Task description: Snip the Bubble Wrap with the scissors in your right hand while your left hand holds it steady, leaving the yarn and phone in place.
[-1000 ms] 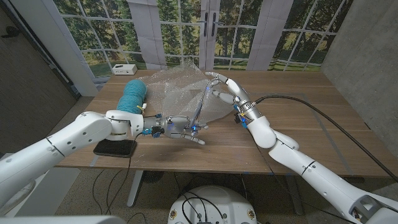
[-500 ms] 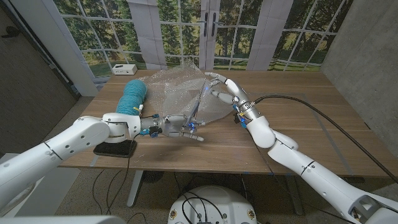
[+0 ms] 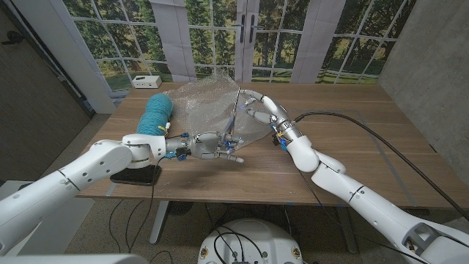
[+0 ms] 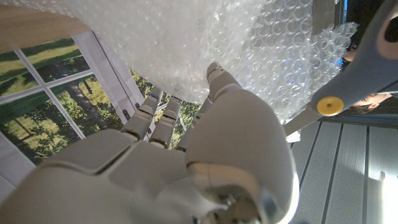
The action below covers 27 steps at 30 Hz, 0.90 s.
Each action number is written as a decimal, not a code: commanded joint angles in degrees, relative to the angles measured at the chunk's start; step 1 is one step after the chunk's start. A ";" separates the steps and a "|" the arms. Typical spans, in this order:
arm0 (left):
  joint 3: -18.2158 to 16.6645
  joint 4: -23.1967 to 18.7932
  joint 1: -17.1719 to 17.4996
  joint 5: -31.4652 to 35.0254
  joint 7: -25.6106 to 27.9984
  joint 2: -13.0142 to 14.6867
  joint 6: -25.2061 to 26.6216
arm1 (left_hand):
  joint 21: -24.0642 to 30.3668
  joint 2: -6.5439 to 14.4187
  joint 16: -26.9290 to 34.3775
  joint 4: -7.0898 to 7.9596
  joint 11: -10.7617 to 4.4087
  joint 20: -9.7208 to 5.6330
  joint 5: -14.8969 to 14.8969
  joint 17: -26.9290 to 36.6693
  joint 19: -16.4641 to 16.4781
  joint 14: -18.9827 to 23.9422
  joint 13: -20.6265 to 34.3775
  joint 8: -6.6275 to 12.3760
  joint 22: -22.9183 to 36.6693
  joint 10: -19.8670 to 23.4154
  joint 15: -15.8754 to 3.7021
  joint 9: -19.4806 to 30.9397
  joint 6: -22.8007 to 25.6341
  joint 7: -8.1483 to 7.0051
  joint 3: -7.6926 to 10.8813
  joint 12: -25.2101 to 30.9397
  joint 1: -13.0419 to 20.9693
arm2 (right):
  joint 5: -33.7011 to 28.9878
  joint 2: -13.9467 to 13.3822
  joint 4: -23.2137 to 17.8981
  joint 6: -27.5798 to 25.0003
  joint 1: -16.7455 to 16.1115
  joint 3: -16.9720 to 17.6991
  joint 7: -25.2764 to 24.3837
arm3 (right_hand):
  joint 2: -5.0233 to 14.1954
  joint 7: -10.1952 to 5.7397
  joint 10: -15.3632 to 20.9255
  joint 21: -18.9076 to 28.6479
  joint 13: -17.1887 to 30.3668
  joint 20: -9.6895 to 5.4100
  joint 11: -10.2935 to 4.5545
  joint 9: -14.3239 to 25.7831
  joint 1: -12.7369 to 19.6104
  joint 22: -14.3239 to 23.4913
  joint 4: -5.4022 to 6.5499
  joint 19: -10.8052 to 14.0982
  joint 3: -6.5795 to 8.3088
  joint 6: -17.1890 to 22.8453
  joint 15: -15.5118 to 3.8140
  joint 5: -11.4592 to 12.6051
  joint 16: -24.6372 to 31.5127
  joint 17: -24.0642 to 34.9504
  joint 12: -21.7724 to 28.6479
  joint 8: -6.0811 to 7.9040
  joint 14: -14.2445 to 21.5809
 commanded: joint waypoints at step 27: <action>-3.97 -3.23 6.29 5.00 -4.50 3.99 -12.05 | 1.57 -0.06 1.48 0.97 -4.86 -0.16 0.41 0.40 -2.70 -2.81 -0.01 0.50 0.02 4.62 -5.87 1.31 -0.62 -0.09 1.50 0.71 -1.22 | -3.21 0.84 3.72 -9.22 5.73 -5.13 -3.18 | -0.25 0.08 0.06 -0.04 -0.36 0.86 0.22 0.20 0.68 0.16 0.04 -0.33 -0.40 0.67 -11.03 -0.09 -0.38 0.78 0.56 0.25 0.62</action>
